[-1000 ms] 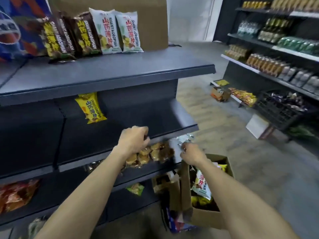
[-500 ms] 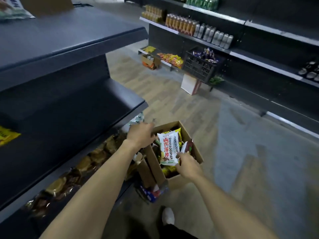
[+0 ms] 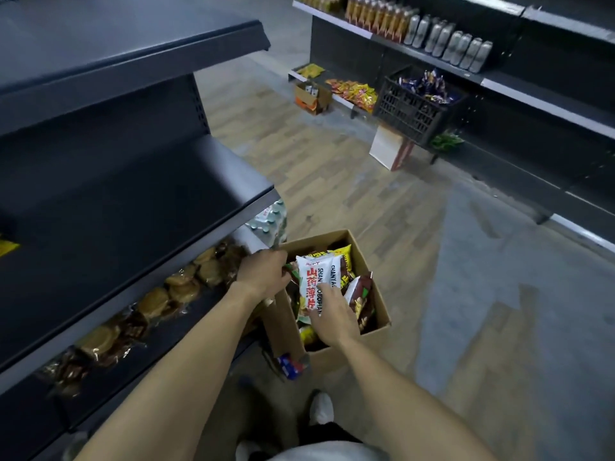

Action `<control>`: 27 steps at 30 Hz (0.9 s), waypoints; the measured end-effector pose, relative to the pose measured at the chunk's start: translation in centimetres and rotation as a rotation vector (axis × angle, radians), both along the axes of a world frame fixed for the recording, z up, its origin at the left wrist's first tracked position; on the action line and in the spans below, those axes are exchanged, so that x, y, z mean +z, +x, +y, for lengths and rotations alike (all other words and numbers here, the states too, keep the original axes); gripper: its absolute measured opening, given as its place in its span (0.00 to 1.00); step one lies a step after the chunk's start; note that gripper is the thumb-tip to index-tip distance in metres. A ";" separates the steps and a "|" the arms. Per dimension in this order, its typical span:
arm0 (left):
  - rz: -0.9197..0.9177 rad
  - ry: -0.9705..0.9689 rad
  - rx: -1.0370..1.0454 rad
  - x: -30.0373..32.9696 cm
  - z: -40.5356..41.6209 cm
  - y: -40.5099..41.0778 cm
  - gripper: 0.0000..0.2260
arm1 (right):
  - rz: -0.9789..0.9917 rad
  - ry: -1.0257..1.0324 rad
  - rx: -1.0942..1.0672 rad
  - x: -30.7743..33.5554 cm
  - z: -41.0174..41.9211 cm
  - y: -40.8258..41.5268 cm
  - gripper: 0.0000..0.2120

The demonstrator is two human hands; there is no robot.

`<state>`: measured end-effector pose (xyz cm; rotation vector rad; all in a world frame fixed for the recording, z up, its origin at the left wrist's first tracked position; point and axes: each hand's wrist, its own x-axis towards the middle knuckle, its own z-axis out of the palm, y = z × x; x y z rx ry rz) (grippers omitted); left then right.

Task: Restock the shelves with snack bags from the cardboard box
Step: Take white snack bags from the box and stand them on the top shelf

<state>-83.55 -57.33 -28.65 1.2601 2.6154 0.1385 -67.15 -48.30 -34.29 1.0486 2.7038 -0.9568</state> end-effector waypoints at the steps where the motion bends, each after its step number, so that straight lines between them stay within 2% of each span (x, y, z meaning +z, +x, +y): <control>1: -0.014 -0.013 0.012 -0.4 0.2 0.0 0.09 | 0.021 -0.026 -0.012 -0.3 0.5 0.2 0.23; 4: -0.070 -0.022 0.045 -2.1 1.2 1.2 0.16 | 0.029 -0.060 -0.052 -1.1 2.7 1.0 0.19; 8: -0.208 0.020 0.119 -5.0 3.4 4.0 0.22 | -0.021 -0.043 -0.027 -2.4 5.0 1.7 0.21; 15: -0.208 0.122 0.282 -9.9 5.5 7.5 0.35 | 0.007 -0.042 0.037 -4.3 7.0 1.4 0.26; 20: -0.330 0.164 0.435 -11.3 6.3 8.5 0.36 | 0.010 -0.038 0.061 -5.4 7.4 0.8 0.29; 27: -0.346 0.180 0.466 -13.2 6.0 7.9 0.37 | 0.014 -0.085 0.054 -6.2 6.5 -1.2 0.30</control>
